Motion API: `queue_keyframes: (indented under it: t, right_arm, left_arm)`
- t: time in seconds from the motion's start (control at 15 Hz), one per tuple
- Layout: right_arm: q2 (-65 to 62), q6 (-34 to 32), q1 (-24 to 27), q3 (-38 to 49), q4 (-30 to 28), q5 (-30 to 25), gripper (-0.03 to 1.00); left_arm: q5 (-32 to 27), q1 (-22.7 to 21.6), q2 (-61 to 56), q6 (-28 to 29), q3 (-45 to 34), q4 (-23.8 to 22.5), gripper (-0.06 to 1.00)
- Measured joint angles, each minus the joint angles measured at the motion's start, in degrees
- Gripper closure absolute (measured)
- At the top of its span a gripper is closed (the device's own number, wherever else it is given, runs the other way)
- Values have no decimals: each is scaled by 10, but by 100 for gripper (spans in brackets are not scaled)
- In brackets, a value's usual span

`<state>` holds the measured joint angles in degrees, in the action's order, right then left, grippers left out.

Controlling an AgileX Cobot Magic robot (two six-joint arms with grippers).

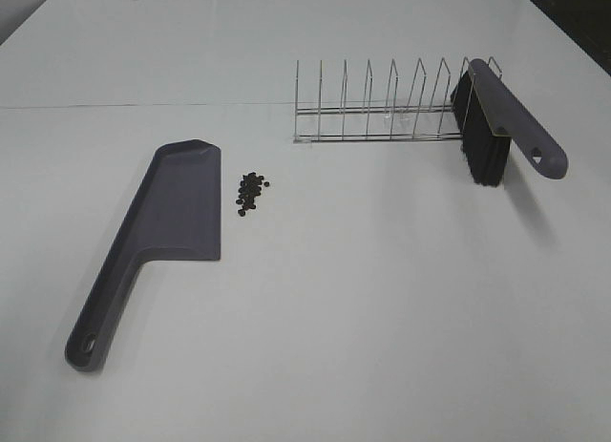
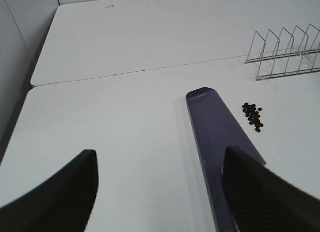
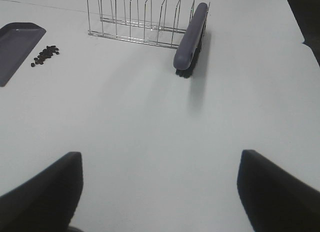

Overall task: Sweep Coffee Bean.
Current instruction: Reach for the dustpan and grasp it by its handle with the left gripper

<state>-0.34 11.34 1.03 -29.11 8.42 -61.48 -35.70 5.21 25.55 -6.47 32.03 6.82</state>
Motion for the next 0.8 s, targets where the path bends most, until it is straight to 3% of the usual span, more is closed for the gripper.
queue_keyframes:
  t: [0.2,0.33,0.6,0.8]
  right_arm:
    - [0,0,0,0,0,0,26]
    - [0,0,0,0,0,0,26]
    - [0,0,0,0,0,0,26]
    - [0,0,0,0,0,0,26]
  left_arm:
    - [49,0,168,1,64,28,30]
    - [41,0,303,1,138,46,30]
    - [-50,0,523,4,291,83,30]
    - [-119,0,624,45,370,98,30]
